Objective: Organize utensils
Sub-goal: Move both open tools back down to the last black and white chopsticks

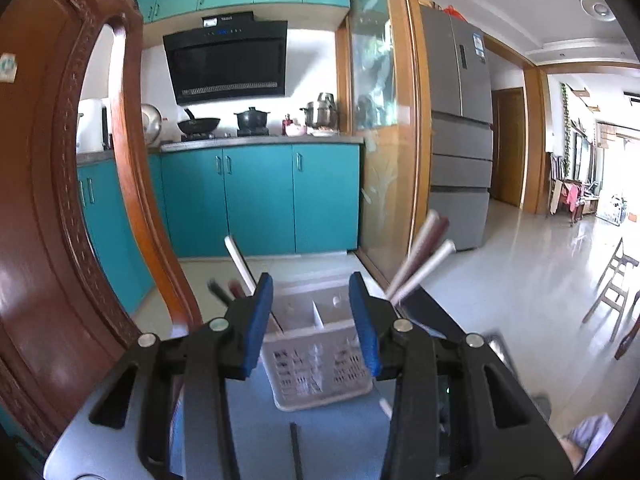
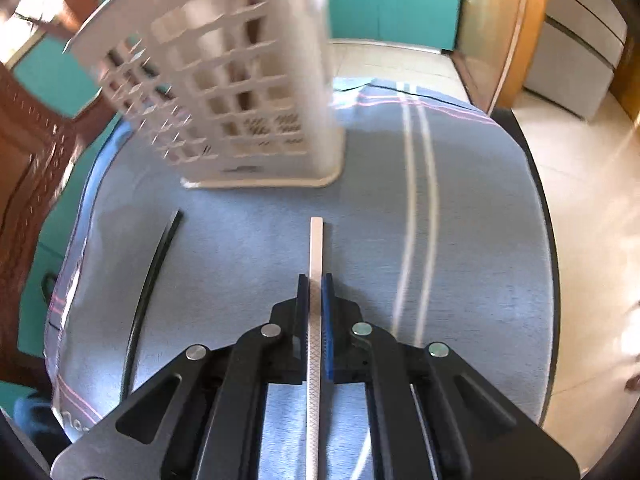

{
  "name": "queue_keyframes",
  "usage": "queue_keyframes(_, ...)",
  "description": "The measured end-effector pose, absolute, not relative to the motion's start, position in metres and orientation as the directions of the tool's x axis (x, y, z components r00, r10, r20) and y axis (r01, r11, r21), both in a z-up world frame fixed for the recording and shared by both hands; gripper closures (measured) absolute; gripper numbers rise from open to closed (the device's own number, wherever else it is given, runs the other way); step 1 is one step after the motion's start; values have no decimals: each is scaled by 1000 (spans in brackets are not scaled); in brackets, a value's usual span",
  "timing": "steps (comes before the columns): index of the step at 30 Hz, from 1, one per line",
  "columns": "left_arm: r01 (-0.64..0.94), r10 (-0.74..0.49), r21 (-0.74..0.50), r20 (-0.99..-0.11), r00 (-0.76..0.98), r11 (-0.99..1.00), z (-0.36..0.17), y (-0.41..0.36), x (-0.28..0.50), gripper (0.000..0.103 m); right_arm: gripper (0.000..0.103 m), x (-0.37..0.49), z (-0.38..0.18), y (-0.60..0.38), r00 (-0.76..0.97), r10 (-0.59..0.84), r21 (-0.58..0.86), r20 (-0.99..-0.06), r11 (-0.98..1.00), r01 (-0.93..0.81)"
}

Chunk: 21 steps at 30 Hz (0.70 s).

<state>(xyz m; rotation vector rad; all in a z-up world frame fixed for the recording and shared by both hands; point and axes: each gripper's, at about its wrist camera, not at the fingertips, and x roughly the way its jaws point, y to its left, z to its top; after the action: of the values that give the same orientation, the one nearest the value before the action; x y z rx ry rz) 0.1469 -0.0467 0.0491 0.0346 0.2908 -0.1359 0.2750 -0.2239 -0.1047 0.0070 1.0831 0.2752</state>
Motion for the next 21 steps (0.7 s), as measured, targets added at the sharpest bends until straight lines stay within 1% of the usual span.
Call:
queue_keyframes(2,169,-156,10,-333,930,986,30,-44,143,63,94,277,-99,-236,453,247,180,-857,966,-186)
queue_keyframes(4,232,-223,-26,-396,891,972,6,-37,147,63,93,278,-93,-245,475,260,207,-841,965,-163)
queue_keyframes(5,239,-244,-73,-473,847,968,-15,-29,157,67,91,279,-91,-249,482,261,212,-837,965,-154)
queue_keyframes(6,227,-247,-103,-520,818,969,-26,-24,164,69,88,280,-90,-251,484,260,214,-835,965,-149)
queue_keyframes(8,192,-256,-169,-614,747,967,-54,-13,180,70,85,282,-91,-254,482,253,213,-839,967,-137)
queue_keyframes(9,175,-241,-165,-639,731,971,-62,-10,185,70,83,284,-92,-255,479,250,213,-842,968,-132)
queue_keyframes(12,159,-196,-118,-691,695,980,-78,-14,194,70,77,286,-98,-248,477,252,212,-842,967,-139)
queue_keyframes(14,163,-190,-108,-735,651,981,-89,-18,200,67,73,284,-99,-242,478,259,212,-839,966,-151)
queue_keyframes(16,158,-168,-88,-767,620,984,-99,-23,205,67,70,287,-101,-239,476,261,209,-840,965,-161)
queue_keyframes(21,142,-134,-63,-809,573,988,-118,-28,213,67,69,286,-107,-234,467,255,197,-847,965,-171)
